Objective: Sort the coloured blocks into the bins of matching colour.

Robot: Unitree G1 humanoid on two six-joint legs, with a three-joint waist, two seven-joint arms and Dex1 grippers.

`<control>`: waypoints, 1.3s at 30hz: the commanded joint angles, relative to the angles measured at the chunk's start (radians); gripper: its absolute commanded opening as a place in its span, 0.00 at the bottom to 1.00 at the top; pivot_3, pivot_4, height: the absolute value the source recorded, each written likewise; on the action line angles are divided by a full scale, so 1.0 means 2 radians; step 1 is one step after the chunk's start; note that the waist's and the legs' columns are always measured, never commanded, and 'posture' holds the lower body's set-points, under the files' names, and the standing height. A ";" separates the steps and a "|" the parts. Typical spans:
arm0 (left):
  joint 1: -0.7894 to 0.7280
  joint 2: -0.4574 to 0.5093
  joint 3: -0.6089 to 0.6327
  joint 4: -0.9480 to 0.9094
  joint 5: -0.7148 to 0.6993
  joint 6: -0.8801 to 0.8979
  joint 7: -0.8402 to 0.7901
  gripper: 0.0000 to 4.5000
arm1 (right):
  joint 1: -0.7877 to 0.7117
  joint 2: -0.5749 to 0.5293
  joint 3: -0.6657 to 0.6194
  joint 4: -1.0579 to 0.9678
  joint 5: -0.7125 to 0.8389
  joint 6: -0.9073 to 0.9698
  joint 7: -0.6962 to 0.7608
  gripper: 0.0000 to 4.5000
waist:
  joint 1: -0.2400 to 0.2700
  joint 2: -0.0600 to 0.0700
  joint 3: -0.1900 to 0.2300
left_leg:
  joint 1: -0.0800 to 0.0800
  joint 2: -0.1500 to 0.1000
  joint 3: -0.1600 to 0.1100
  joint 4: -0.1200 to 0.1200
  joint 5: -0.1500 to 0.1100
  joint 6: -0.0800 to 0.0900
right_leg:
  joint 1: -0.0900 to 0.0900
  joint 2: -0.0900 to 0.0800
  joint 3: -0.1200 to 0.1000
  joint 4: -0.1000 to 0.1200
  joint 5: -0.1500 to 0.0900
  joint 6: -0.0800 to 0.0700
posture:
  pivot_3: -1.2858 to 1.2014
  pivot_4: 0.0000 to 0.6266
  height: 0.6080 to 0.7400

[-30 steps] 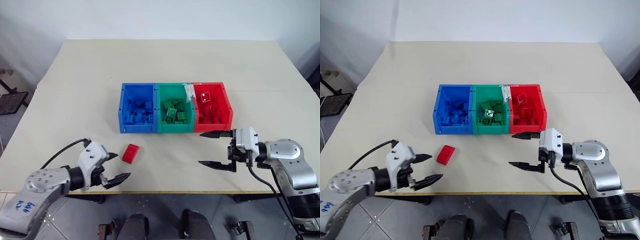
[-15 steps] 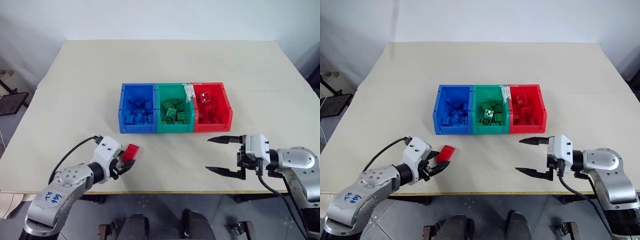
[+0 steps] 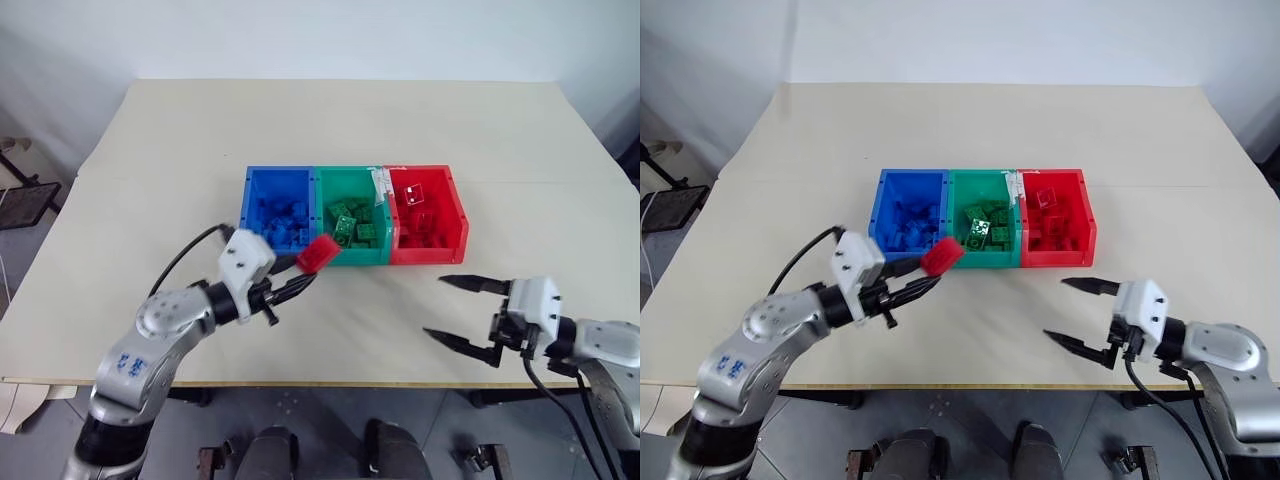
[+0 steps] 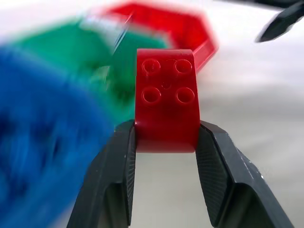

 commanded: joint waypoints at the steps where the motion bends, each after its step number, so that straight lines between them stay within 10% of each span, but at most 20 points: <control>1: -0.084 -0.049 -0.045 0.077 0.029 -0.039 -0.004 0.32 | 0.027 0.023 -0.049 -0.050 0.022 0.028 -0.069 1.00 | 0.003 0.000 0.000 | 0.000 0.000 0.000 0.000 0.000 0.000 | 0.000 0.000 0.000 0.000 0.000 0.000 | 0.52 0.24 1.00; 14: -0.400 -0.237 -0.111 0.594 0.180 -0.291 -0.002 0.32 | 0.131 0.080 -0.106 -0.142 -0.015 0.039 -0.195 1.00 | 0.006 -0.001 0.000 | -0.001 -0.001 0.003 -0.002 0.000 0.002 | -0.001 0.000 0.000 -0.003 0.000 0.000 | 0.52 0.24 1.00; 18: -0.432 -0.244 -0.090 0.649 0.180 -0.314 -0.004 0.60 | 0.147 0.090 -0.105 -0.152 -0.016 0.034 -0.205 1.00 | 0.007 -0.001 0.000 | -0.001 -0.001 0.004 -0.001 0.000 0.003 | -0.002 0.000 0.000 -0.003 0.000 0.000 | 0.52 0.24 1.00; 24: -0.375 -0.212 -0.075 0.553 0.167 -0.322 -0.052 0.99 | 0.124 0.079 -0.084 -0.141 -0.012 0.029 -0.185 1.00 | 0.006 -0.001 0.000 | -0.001 -0.001 0.004 -0.001 0.000 0.003 | -0.002 0.000 0.000 -0.003 0.000 0.000 | 0.52 0.24 1.00; 39: 0.046 0.112 0.062 0.155 0.038 -0.307 -0.287 0.99 | -0.020 -0.027 0.003 -0.048 0.023 0.041 -0.006 1.00 | -0.012 0.000 0.000 | 0.001 0.002 0.003 -0.001 -0.001 0.001 | -0.001 0.000 -0.001 -0.001 0.000 0.000 | 0.52 0.24 1.00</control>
